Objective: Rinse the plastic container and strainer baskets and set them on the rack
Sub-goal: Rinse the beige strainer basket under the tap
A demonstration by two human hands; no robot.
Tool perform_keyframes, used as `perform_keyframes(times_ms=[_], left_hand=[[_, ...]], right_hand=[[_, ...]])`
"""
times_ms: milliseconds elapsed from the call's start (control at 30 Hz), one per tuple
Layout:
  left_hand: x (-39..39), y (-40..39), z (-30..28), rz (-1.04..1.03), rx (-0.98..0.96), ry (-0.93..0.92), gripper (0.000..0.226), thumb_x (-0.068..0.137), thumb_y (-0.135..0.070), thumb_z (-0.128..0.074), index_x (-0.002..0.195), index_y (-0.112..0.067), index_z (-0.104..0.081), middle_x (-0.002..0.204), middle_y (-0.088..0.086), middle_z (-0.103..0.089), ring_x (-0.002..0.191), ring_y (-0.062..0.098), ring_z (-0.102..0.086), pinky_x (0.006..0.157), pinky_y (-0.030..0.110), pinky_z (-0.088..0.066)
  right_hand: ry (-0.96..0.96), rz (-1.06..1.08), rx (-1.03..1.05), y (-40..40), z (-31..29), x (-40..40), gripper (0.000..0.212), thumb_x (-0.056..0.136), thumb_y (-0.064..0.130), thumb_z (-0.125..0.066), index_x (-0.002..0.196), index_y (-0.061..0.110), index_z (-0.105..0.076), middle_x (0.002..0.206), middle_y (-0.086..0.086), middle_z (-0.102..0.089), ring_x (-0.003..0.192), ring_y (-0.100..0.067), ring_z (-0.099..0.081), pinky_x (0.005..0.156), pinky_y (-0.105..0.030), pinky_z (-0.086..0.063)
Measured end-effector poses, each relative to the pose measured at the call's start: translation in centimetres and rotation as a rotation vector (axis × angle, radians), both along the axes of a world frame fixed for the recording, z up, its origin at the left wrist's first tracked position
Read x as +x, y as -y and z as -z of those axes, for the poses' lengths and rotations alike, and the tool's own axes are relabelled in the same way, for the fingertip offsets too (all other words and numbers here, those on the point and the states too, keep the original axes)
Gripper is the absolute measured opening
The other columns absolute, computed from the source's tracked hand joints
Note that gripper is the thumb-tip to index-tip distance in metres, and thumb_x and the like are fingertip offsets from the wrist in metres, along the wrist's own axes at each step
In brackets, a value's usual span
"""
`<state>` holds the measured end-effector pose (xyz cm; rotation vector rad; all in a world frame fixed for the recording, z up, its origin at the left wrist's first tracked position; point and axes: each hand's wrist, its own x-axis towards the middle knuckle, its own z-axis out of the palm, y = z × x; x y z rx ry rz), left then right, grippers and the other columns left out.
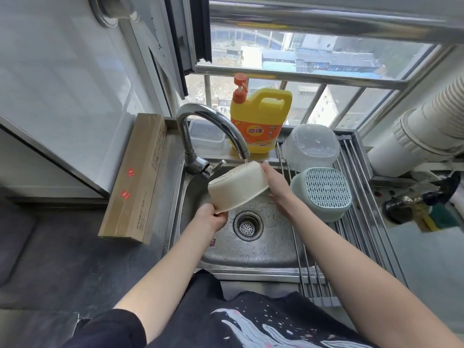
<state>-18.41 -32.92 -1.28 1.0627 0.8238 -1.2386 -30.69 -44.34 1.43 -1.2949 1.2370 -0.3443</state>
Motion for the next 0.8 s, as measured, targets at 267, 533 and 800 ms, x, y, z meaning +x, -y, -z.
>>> perform_keyframes(times_ms=[267, 533, 800], left_hand=[[0.1, -1.0, -0.4, 0.043, -0.006, -0.126, 0.032, 0.102, -0.012, -0.035, 0.09, 0.01, -0.056, 0.055, 0.028, -0.061, 0.034, 0.036, -0.059, 0.033, 0.037, -0.05], [1.6, -2.3, -0.9, -0.075, -0.078, -0.41, 0.035, 0.1, -0.007, -0.04, 0.076, 0.014, -0.054, 0.048, 0.028, -0.055, 0.03, 0.036, -0.054, 0.023, 0.032, -0.04], [0.7, -2.5, -1.9, -0.03, -0.208, -0.518, 0.037, 0.099, -0.007, -0.043, 0.076, 0.02, -0.056, 0.05, 0.032, -0.055, 0.032, 0.038, -0.057, 0.029, 0.038, -0.047]], right_hand=[[-0.473, -0.189, -0.344, -0.5, -1.3, 1.0, 0.07, 0.097, 0.059, -0.015, 0.115, 0.015, -0.065, 0.119, -0.013, -0.064, 0.103, -0.029, -0.056, 0.076, -0.034, -0.037], [-0.001, -0.239, -0.075, 0.8, -0.2, -1.1, 0.061, 0.093, 0.063, -0.035, 0.135, 0.024, -0.054, 0.136, -0.001, -0.055, 0.127, -0.022, -0.048, 0.106, -0.046, -0.04], [0.153, -0.327, -0.128, 0.6, 0.5, -3.5, 0.064, 0.077, 0.063, -0.062, 0.132, 0.03, -0.055, 0.124, 0.01, -0.061, 0.117, -0.011, -0.056, 0.097, -0.035, -0.049]])
